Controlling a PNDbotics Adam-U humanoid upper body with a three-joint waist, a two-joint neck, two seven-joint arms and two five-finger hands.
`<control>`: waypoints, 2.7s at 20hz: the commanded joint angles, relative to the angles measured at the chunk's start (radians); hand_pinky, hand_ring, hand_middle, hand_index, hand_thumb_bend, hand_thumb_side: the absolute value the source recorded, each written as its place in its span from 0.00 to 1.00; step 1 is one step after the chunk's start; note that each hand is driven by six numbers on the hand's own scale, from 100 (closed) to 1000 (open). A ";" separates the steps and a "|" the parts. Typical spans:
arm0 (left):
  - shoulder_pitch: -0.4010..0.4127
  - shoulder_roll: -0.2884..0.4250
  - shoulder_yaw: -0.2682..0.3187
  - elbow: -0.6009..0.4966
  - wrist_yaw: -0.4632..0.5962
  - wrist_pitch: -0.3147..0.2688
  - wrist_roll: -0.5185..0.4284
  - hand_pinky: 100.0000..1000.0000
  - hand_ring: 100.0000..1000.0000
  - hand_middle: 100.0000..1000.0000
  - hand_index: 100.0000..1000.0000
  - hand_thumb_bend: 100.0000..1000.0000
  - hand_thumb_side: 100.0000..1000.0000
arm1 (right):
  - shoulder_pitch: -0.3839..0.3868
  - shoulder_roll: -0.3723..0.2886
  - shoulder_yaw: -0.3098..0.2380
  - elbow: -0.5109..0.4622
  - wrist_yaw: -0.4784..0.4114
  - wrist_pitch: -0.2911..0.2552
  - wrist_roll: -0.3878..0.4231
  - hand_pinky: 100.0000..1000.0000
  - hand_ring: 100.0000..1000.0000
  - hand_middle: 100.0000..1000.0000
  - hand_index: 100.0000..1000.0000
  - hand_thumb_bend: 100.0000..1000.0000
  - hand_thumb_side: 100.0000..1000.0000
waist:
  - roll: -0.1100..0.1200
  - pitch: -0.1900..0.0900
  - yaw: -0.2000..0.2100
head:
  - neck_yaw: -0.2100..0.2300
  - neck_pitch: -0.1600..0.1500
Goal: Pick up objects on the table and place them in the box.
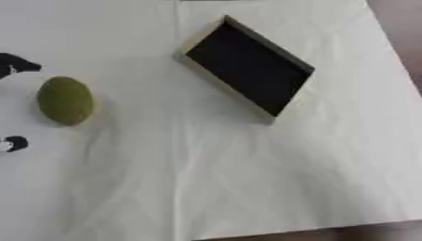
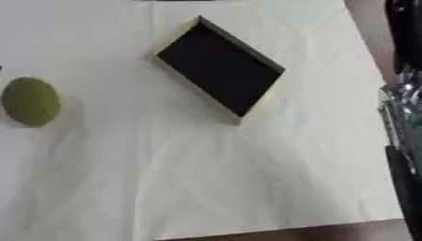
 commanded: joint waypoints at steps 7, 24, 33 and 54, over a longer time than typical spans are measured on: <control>-0.101 -0.057 -0.014 0.123 0.063 -0.043 -0.058 0.92 0.95 0.85 0.96 0.43 0.00 | -0.009 -0.011 -0.001 -0.021 -0.008 0.000 0.006 0.82 0.67 0.59 0.70 0.00 0.60 | 0.003 -0.026 -0.006 | 0.007 -0.001; -0.218 -0.195 -0.027 0.282 0.042 -0.096 -0.102 0.81 0.81 0.69 0.82 0.40 0.00 | -0.016 0.001 0.005 -0.021 -0.016 0.001 0.013 0.82 0.67 0.59 0.70 0.00 0.61 | -0.004 -0.019 -0.015 | 0.020 -0.005; -0.215 -0.195 -0.022 0.247 -0.113 -0.086 0.117 0.56 0.53 0.44 0.58 0.38 0.00 | -0.013 0.004 0.004 -0.021 -0.017 0.001 0.012 0.82 0.67 0.59 0.70 0.00 0.61 | -0.006 -0.021 -0.013 | 0.021 -0.005; -0.424 -0.324 -0.067 -0.007 -0.208 -0.149 0.265 0.54 0.48 0.45 0.55 0.45 0.00 | -0.021 0.002 0.007 -0.021 -0.019 -0.005 0.013 0.82 0.67 0.59 0.70 0.00 0.59 | -0.003 -0.042 -0.026 | 0.042 0.020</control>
